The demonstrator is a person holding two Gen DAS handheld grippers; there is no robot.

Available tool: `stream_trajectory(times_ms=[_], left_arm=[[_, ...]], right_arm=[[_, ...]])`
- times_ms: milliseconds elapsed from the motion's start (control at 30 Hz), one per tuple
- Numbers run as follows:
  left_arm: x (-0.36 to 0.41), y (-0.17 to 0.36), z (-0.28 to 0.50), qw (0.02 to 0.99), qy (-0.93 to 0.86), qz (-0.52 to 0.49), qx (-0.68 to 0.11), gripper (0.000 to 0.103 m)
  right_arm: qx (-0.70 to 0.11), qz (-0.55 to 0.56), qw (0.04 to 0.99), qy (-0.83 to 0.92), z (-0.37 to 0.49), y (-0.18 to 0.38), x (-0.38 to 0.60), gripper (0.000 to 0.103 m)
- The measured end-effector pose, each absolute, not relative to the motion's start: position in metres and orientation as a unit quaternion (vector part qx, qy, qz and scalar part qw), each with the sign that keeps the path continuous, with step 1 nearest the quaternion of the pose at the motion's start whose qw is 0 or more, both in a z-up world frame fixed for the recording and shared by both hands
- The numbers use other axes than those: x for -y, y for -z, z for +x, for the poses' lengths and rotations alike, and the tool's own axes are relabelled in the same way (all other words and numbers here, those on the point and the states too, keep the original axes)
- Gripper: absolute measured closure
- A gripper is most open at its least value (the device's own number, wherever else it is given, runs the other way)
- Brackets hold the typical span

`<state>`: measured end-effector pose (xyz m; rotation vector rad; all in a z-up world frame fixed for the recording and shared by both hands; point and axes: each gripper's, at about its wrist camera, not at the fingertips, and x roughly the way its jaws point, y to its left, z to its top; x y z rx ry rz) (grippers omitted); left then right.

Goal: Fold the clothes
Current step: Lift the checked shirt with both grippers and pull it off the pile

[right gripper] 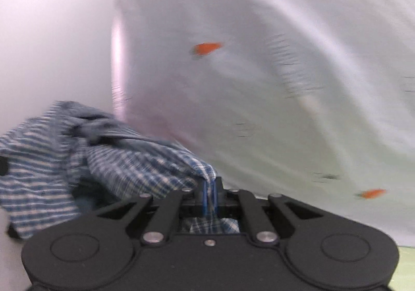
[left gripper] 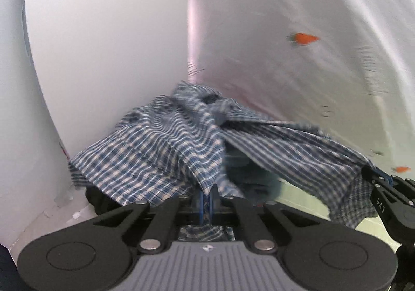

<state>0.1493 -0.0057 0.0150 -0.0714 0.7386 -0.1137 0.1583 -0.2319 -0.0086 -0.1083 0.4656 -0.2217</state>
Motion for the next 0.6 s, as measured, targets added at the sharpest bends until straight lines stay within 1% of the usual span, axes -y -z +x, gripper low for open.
stream_trajectory(times_ms=[100, 167, 300, 433, 600], left_arm=[[0.029, -0.018, 0.118, 0.929, 0.082, -0.028, -0.359, 0.1], [0.049, -0.017, 0.095, 0.926, 0.097, -0.025, -0.364, 0.1], [0.086, -0.014, 0.048, 0.921, 0.111, -0.021, -0.373, 0.1], [0.118, -0.012, 0.005, 0.921, 0.096, -0.005, -0.378, 0.1], [0.127, 0.0, -0.028, 0.919, 0.047, -0.004, -0.392, 0.1]], right_arm=[[-0.23, -0.043, 0.961, 0.151, 0.116, 0.006, 0.264, 0.098], [-0.242, -0.035, 0.954, 0.173, 0.086, 0.012, 0.287, 0.102], [-0.262, -0.028, 0.938, 0.225, 0.024, 0.023, 0.334, 0.103], [-0.288, 0.001, 0.918, 0.272, -0.031, 0.033, 0.39, 0.103], [-0.325, 0.031, 0.907, 0.266, -0.077, 0.047, 0.435, 0.103]])
